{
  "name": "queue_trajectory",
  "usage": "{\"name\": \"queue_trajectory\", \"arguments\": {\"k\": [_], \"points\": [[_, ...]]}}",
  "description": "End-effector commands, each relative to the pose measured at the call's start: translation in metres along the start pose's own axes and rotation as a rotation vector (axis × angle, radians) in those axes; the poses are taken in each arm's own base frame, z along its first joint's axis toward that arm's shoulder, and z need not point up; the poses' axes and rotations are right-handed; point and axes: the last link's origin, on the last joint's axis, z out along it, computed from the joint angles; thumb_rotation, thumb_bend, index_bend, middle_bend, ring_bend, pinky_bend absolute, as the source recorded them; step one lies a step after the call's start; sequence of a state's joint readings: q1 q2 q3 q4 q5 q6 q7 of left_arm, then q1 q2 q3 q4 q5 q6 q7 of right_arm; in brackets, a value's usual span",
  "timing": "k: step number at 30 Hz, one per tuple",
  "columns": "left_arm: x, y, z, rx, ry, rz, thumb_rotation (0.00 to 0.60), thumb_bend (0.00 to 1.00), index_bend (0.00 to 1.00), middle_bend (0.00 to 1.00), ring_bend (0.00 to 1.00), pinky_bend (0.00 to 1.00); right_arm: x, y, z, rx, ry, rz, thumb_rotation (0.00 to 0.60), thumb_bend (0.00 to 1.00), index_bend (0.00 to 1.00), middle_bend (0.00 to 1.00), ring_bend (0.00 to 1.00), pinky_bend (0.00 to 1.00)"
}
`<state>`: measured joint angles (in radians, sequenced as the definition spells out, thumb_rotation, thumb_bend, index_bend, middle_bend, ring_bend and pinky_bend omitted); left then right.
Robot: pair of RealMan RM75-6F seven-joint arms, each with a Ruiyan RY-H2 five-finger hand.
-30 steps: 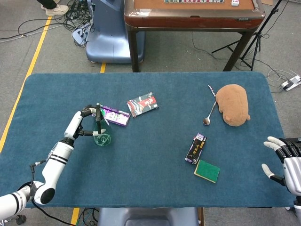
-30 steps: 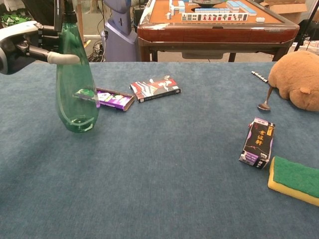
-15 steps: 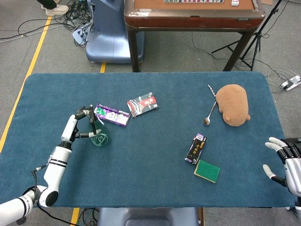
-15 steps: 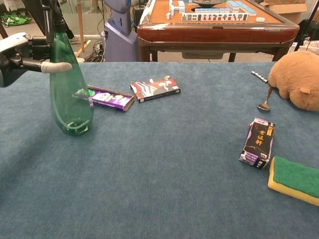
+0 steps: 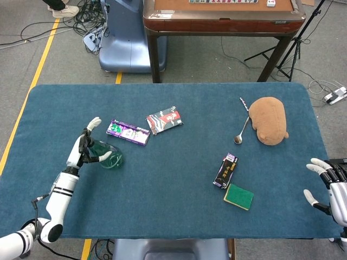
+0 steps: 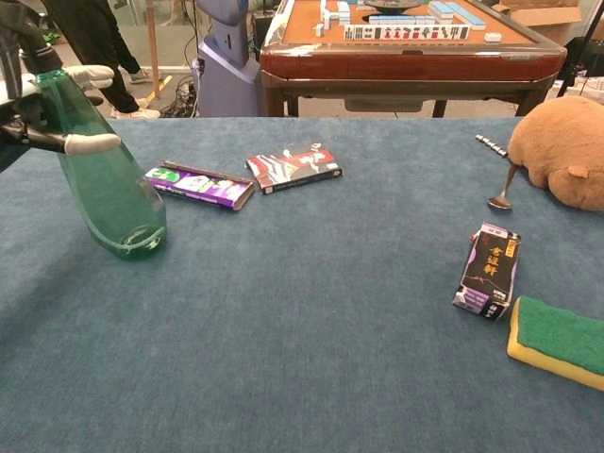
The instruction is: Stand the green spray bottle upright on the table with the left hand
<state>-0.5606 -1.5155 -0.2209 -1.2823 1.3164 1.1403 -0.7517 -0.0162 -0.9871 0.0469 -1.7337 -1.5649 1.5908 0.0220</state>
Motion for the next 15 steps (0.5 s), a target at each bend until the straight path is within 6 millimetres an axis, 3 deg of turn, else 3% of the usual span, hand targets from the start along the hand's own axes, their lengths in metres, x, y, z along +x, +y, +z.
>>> {"name": "queue_trajectory", "arguments": {"k": [1, 15], "points": [[0.002, -0.001, -0.001, 0.003, 0.000, 0.001, 0.600, 0.22, 0.02, 0.00, 0.00, 0.00, 0.000, 0.000, 0.000, 0.001, 0.001, 0.000, 0.600, 0.25, 0.29, 0.23, 0.15, 0.18], [0.015, 0.004, -0.015, -0.018, -0.051, 0.036, 0.600, 0.22, 0.00, 0.00, 0.00, 0.00, 0.000, -0.001, 0.001, 0.002, 0.000, -0.002, 0.600, 0.25, 0.29, 0.23, 0.15, 0.18]]}}
